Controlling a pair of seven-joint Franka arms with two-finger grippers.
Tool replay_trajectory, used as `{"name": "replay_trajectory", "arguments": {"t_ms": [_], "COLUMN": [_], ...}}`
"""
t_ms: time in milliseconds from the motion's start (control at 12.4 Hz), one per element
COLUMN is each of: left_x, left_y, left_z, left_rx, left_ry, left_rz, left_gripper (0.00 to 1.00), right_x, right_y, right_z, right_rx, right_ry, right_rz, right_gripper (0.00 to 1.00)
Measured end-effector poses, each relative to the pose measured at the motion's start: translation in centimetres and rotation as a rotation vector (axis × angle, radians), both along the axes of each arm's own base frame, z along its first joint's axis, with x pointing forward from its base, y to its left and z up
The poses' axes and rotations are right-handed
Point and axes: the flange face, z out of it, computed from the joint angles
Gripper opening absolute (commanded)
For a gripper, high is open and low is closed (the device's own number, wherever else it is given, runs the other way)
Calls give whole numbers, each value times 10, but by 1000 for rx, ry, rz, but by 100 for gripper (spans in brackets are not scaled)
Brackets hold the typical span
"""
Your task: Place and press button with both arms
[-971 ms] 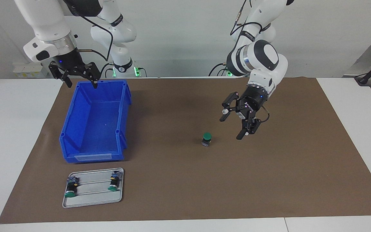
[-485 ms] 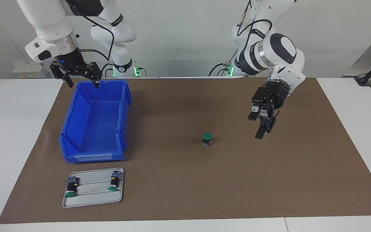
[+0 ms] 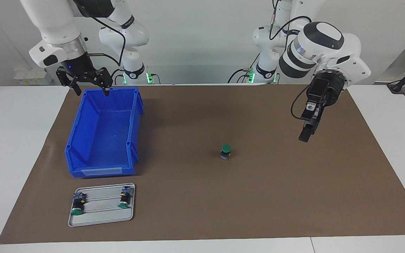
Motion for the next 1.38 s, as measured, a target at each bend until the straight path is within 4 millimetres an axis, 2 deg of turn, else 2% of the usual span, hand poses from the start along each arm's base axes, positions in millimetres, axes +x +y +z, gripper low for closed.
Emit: {"name": "replay_trajectory", "arguments": {"t_ms": [162, 404, 647, 890, 1052, 1213, 1375], "left_x": [0, 0, -2, -12, -22, -39, -52], "left_y": [-8, -19, -28, -49, -77, -118, -141], "left_z": [16, 24, 19, 13, 7, -4, -19], "left_rx": [52, 193, 416, 681, 853, 1036, 1155], "left_ry": [20, 55, 72, 78, 57, 34, 37], "left_rz": [-59, -180, -332, -455, -516, -596, -673], "left_gripper": [86, 86, 83, 83, 82, 78, 72], "right_x": [-1, -2, -2, -2, -2, -2, -2], "right_y": [15, 36, 39, 39, 39, 39, 39], "right_z": [0, 1, 1, 1, 1, 1, 1], "right_rx": [0, 0, 0, 0, 0, 0, 0], "right_ry": [-3, -12, -13, -14, -14, -14, -14], "right_rz": [-6, -18, -22, -22, -22, -22, -23], "right_gripper": [100, 100, 100, 100, 100, 100, 100]}}
